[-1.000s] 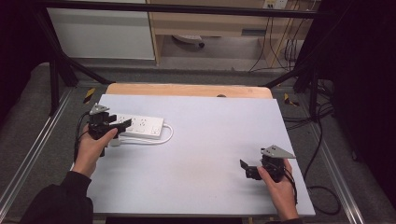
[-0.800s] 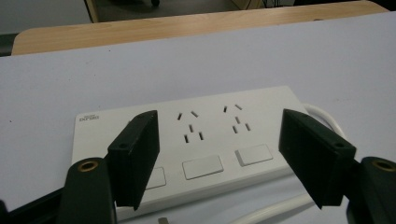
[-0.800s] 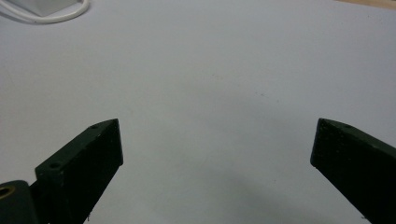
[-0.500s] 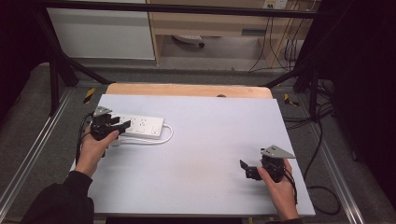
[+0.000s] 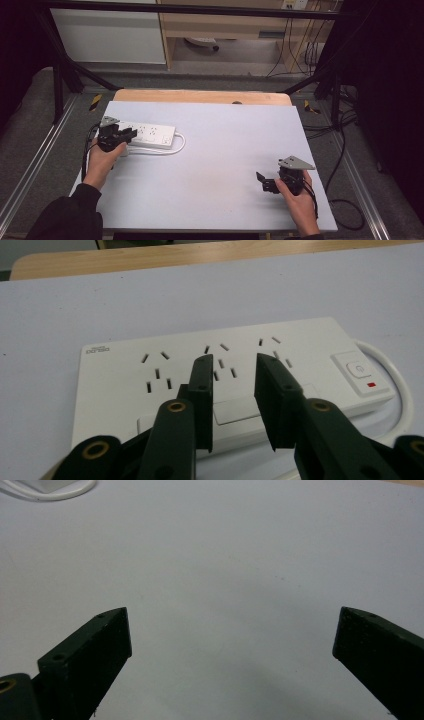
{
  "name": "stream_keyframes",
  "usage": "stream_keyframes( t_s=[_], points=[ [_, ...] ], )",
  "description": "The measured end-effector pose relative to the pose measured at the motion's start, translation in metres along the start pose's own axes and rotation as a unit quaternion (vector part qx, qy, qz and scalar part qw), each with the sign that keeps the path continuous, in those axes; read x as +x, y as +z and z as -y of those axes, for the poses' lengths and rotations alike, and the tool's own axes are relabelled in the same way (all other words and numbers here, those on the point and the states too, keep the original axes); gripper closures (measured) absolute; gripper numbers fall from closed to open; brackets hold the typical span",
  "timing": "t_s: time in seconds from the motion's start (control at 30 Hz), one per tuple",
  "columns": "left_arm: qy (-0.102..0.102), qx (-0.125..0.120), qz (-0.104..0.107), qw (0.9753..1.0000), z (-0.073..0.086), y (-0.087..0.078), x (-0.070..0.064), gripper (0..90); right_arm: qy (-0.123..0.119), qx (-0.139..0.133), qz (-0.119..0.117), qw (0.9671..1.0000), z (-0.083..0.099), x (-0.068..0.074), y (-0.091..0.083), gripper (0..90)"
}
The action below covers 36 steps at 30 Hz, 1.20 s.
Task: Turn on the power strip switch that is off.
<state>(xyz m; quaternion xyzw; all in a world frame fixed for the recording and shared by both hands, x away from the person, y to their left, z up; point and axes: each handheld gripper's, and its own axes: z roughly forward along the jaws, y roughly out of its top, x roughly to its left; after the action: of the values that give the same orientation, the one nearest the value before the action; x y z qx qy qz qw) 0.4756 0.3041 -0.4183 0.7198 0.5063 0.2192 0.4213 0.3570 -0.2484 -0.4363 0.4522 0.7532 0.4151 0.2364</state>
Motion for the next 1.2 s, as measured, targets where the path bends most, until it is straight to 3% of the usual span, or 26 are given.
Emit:
stream_keyframes(
  t_s=[0.3, 0.43, 0.53, 0.63, 0.8, 1.2],
  points=[
    [0.004, 0.006, 0.014, 0.9999, 0.001, 0.005, -0.005, 80.2, 0.001, 0.0, -0.002, 1.0, 0.0, 0.0, 0.0, 2.7],
    [0.021, 0.015, 0.025, 0.9993, 0.002, 0.008, -0.007, 84.7, 0.002, 0.004, -0.004, 1.0, 0.001, 0.0, 0.001, 2.9],
    [0.022, 0.014, 0.029, 0.9992, 0.003, 0.009, -0.008, 89.8, 0.002, 0.007, -0.004, 1.0, 0.001, 0.0, 0.001, 2.9],
    [0.008, 0.015, 0.04, 0.9991, 0.003, 0.011, -0.008, 89.9, 0.0, 0.007, -0.003, 1.0, 0.001, 0.0, 0.002, 2.9],
    [0.018, 0.023, 0.035, 0.999, 0.004, 0.014, -0.009, 89.9, -0.001, 0.007, -0.003, 1.0, 0.001, 0.0, 0.002, 2.8],
    [0.014, 0.024, 0.037, 0.9989, 0.006, 0.017, -0.005, 90.0, -0.001, 0.008, -0.003, 1.0, 0.001, 0.0, 0.002, 2.7]
  ],
)
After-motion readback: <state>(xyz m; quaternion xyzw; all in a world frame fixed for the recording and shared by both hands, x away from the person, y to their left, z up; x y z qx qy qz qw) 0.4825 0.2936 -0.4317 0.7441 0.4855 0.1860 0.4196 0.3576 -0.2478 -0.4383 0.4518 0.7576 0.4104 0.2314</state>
